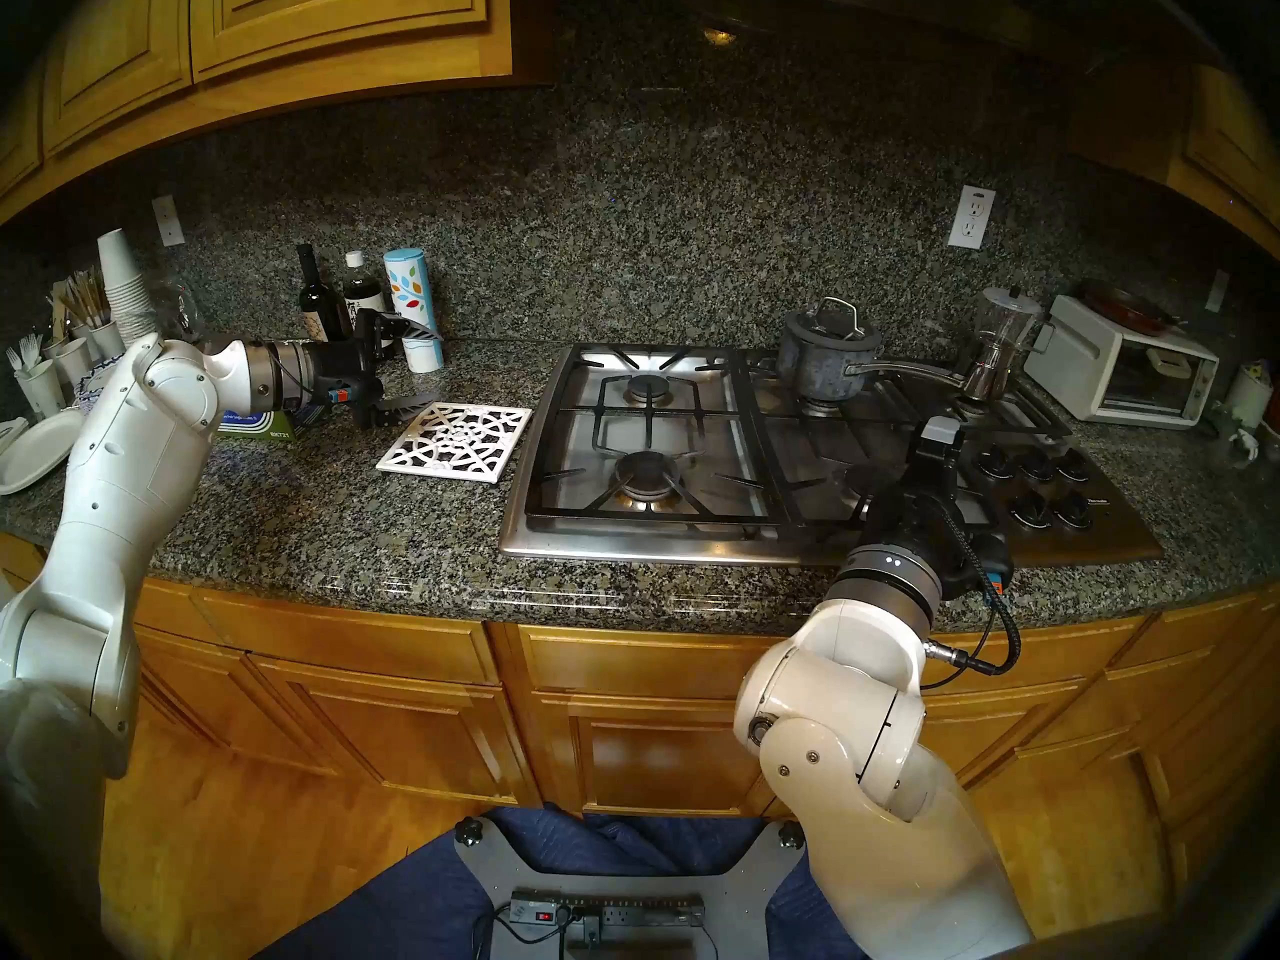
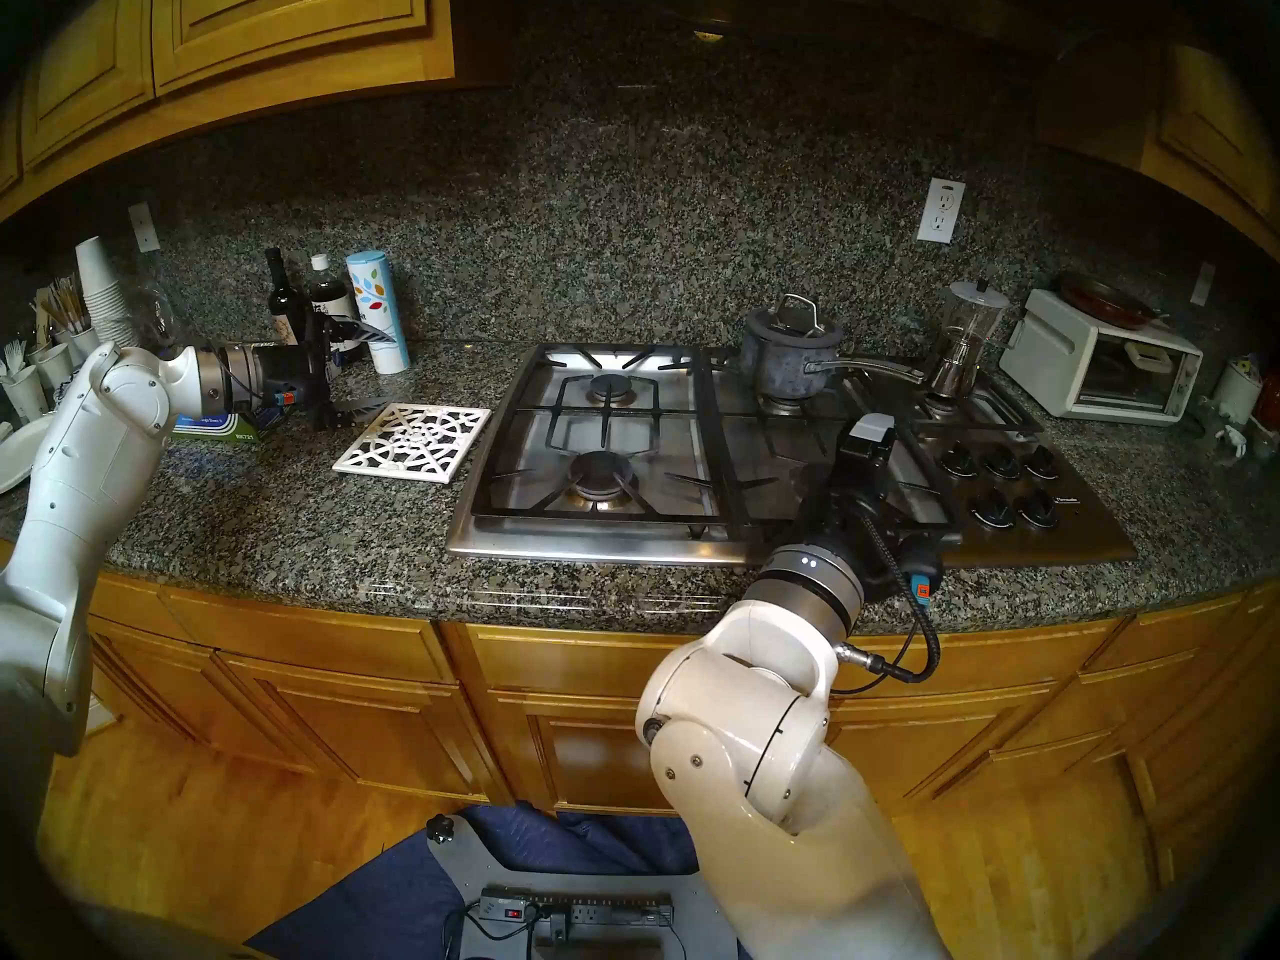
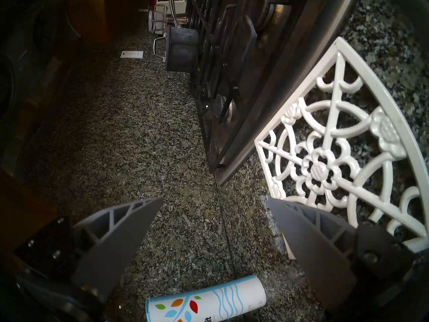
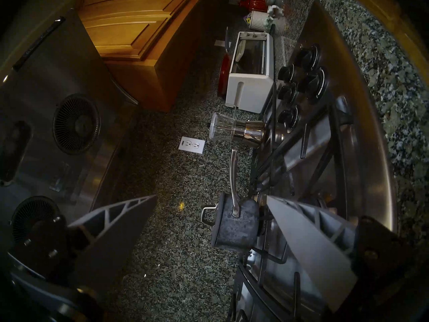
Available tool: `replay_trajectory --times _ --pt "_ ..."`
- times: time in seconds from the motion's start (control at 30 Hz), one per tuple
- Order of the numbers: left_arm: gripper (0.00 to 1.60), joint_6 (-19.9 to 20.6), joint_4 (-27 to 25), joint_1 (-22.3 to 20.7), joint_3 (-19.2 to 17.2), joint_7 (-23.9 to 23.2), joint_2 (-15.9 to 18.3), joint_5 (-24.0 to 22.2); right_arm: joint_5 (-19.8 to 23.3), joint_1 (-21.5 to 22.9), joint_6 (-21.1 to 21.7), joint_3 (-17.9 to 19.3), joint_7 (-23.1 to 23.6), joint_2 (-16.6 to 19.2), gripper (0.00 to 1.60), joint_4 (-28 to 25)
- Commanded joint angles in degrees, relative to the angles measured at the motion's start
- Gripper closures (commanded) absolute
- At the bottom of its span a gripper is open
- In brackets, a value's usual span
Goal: Pick up the pot, put it on the stove, take off the pot lid
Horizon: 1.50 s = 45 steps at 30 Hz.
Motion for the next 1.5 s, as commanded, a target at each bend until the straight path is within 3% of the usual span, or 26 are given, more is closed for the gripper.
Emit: replay_trajectory --times 0.0,0.53,1.07,1.47 --pt "0.0 0.09 -0.81 -1.98 -0.89 0.61 -0.01 -0.41 -0.66 0.58 0.1 0.04 0.28 -0.04 0.0 -1.22" --pt "0.0 0.09 -0.83 -1.96 -0.92 0.58 -0.03 -0.4 -0.56 0.56 0.1 0.07 0.38 -0.04 0.0 -1.22" --pt "0.0 0.09 -0.89 -1.89 -0.93 0.52 -0.01 -0.41 2.92 9.95 4.5 2.81 1.38 -1.39 0.0 5.72" --pt "0.0 0.09 -0.91 -1.86 -0.95 0.49 0.0 -0.41 10.48 16.68 6.26 5.66 3.79 0.65 0.0 10.47"
